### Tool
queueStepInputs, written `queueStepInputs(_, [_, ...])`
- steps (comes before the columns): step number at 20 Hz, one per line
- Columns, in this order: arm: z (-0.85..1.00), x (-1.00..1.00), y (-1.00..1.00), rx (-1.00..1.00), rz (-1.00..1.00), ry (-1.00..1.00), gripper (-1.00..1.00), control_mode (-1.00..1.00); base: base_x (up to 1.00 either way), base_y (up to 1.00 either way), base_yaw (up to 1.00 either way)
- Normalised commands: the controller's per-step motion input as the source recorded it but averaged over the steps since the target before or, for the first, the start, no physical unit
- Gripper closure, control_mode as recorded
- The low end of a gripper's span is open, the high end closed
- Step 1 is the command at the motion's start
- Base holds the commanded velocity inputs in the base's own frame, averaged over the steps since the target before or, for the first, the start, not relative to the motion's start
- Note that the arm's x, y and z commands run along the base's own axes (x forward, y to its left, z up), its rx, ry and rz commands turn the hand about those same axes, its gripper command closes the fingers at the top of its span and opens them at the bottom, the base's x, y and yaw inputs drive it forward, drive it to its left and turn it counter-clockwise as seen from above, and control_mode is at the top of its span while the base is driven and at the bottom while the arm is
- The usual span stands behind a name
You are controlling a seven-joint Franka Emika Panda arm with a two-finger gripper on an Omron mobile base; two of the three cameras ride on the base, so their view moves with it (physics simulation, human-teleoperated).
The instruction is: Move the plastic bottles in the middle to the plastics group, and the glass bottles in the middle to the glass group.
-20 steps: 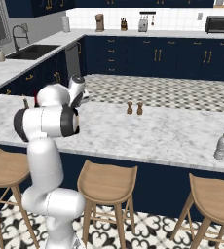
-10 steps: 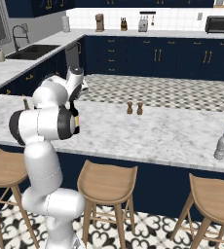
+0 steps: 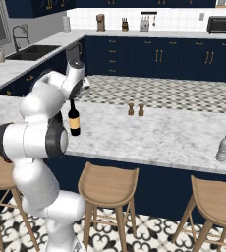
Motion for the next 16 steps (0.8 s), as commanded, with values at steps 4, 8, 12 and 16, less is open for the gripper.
queueStepInputs(4, [-0.01,-0.66,-0.17,0.01,-0.04,0.0,-1.0,-1.0,0.0,0.0,0.0])
queueStepInputs(8, [-0.01,-0.51,-0.1,0.0,-0.02,0.07,-1.0,-1.0,0.0,0.0,0.0])
queueStepInputs(12, [-0.03,-0.53,-0.08,0.0,-0.01,0.06,-1.0,-1.0,0.0,0.0,0.0])
queueStepInputs(16, [0.0,-0.45,-0.19,0.0,-0.1,0.07,-1.0,-1.0,0.0,0.0,0.0])
